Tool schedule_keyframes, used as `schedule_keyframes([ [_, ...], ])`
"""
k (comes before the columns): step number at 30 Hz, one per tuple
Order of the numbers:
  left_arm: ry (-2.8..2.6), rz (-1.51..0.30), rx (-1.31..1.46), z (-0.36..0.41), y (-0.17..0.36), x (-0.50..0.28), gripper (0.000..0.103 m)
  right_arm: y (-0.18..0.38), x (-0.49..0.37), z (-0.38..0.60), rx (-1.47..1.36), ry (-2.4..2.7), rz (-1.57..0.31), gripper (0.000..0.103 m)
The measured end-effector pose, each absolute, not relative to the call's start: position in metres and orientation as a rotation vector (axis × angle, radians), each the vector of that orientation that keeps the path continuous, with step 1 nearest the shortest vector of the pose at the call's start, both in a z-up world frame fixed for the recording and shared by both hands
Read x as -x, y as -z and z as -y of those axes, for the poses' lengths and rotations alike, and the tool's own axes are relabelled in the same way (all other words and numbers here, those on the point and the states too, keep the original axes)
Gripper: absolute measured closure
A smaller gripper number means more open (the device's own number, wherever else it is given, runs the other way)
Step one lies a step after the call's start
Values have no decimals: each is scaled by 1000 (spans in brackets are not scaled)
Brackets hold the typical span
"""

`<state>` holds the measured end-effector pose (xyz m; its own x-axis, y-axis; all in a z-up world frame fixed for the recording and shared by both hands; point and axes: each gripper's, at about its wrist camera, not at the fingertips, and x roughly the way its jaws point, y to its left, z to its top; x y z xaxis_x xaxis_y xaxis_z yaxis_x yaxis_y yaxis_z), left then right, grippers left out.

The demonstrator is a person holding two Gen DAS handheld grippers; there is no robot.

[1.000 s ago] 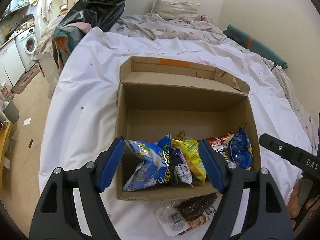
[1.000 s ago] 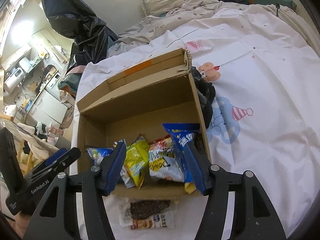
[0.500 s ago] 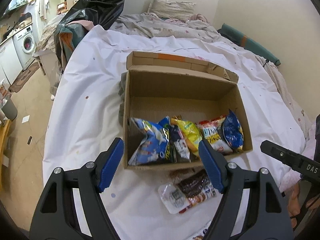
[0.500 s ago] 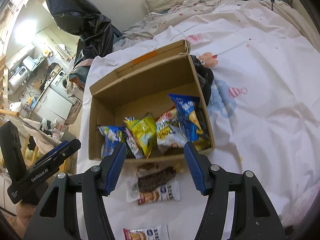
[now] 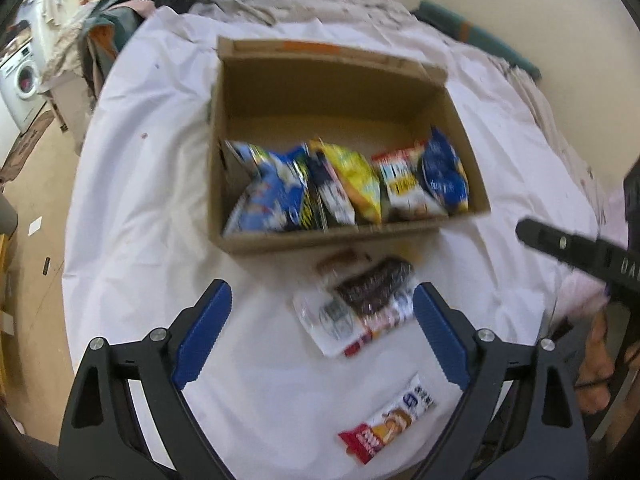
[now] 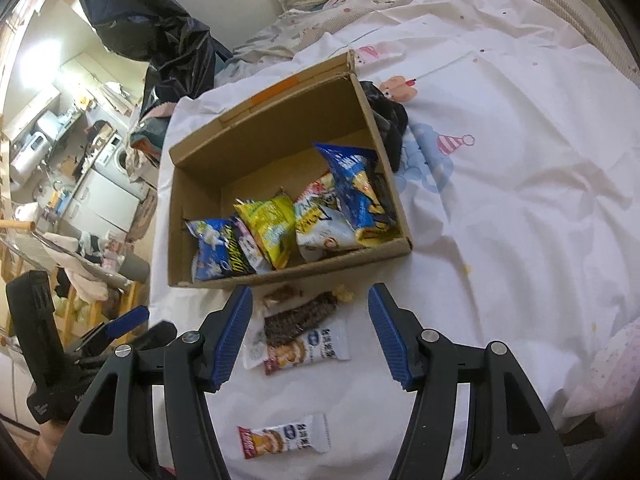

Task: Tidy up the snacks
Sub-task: 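Withdraw both grippers from the box toward the remaining snacks, then grasp the white rice-cake packet with the left gripper, then close the right gripper on the dark jerky packet while the left gripper holds the rice-cake packet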

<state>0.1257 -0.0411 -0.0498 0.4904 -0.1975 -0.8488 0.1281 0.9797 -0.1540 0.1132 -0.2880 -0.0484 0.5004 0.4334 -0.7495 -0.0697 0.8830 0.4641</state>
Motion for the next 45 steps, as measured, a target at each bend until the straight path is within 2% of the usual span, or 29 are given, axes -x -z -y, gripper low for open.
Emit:
schedule_keyframes([
  [8,297,-1159,-9,62,77,-114,13,57,-107,307,-429,-294,-1031,40],
  [17,557,-1382,-254,128,132,-85,15,60,-109,310,-450,-290,-1042,40],
  [19,565,-1405,-290,134,140,-81,33,61,-111,310,-460,-297,-1046,40],
  [23,567,-1453,-309,137,153,-79,48,63,-112,309,-463,-294,-1051,40],
  [24,559,-1445,-324,137,153,-78,64,63,-113,308,-463,-293,-1051,40],
  [25,551,-1437,-348,138,152,-77,75,63,-114,308,-463,-292,-1053,40],
  [28,558,-1449,-332,135,146,-76,76,64,-114,307,-464,-293,-1059,40],
  [33,501,-1356,-204,108,104,-83,76,69,-117,303,-457,-293,-1092,40],
  [40,265,-1266,36,31,56,-115,76,87,-124,278,-349,-313,-1193,40],
  [45,147,-1219,109,-14,45,-129,76,106,-134,253,-265,-334,-1286,32],
])
